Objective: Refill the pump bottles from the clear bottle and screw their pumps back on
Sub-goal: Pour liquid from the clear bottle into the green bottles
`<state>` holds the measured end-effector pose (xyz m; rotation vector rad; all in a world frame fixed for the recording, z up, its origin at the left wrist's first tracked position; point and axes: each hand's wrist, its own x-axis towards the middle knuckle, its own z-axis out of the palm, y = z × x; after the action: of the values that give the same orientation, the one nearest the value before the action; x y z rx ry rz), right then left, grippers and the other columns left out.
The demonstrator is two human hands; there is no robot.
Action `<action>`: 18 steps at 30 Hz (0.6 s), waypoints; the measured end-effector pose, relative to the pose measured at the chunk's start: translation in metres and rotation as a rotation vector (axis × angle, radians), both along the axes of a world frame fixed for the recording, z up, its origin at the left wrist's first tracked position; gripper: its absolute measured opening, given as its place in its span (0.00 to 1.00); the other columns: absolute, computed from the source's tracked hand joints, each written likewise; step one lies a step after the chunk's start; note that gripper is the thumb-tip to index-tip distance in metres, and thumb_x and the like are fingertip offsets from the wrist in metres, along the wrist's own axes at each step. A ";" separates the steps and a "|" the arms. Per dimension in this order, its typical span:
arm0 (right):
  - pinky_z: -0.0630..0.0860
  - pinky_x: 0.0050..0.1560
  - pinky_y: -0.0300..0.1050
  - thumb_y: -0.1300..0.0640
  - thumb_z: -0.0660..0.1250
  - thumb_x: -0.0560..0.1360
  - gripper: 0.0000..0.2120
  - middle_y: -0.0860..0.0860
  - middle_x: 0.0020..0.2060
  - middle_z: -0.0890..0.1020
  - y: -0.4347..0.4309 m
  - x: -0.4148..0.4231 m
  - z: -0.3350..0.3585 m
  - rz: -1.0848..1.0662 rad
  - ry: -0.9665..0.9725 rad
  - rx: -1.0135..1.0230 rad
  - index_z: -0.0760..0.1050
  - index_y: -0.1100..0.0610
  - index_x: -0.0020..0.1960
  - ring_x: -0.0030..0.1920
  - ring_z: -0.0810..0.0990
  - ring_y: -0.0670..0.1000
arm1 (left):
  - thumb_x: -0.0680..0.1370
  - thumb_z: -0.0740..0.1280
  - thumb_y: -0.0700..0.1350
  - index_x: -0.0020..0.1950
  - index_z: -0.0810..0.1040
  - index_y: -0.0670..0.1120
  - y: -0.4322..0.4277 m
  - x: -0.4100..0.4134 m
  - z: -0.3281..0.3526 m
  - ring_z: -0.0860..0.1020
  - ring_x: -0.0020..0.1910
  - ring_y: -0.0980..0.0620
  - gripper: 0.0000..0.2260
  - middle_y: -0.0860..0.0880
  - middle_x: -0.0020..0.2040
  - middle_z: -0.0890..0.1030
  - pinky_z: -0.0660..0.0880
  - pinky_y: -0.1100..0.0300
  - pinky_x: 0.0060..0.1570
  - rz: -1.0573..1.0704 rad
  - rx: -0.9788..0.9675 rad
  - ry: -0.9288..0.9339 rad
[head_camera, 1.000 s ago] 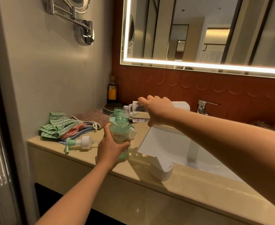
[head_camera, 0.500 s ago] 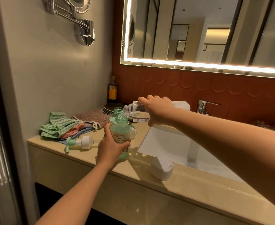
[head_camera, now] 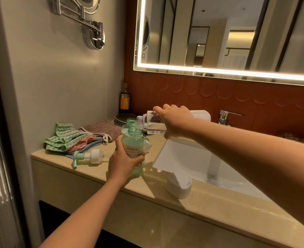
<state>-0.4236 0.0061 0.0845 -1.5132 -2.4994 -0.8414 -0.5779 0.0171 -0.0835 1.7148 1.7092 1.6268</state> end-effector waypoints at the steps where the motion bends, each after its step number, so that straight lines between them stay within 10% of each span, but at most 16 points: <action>1: 0.65 0.45 0.45 0.53 0.75 0.66 0.39 0.56 0.57 0.73 0.000 0.000 0.000 0.000 0.000 0.000 0.58 0.53 0.70 0.55 0.72 0.55 | 0.66 0.76 0.52 0.68 0.56 0.53 0.000 0.000 0.000 0.77 0.54 0.45 0.39 0.46 0.59 0.76 0.76 0.54 0.44 0.002 -0.002 0.000; 18: 0.66 0.45 0.45 0.53 0.75 0.66 0.39 0.55 0.56 0.73 0.004 0.000 0.001 0.011 -0.006 -0.007 0.58 0.53 0.71 0.49 0.67 0.51 | 0.65 0.76 0.53 0.68 0.55 0.54 -0.001 0.000 0.001 0.77 0.56 0.45 0.39 0.46 0.60 0.76 0.77 0.50 0.48 -0.006 -0.012 -0.017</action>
<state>-0.4233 0.0096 0.0852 -1.4998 -2.5148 -0.8379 -0.5782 0.0160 -0.0829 1.6942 1.7006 1.6208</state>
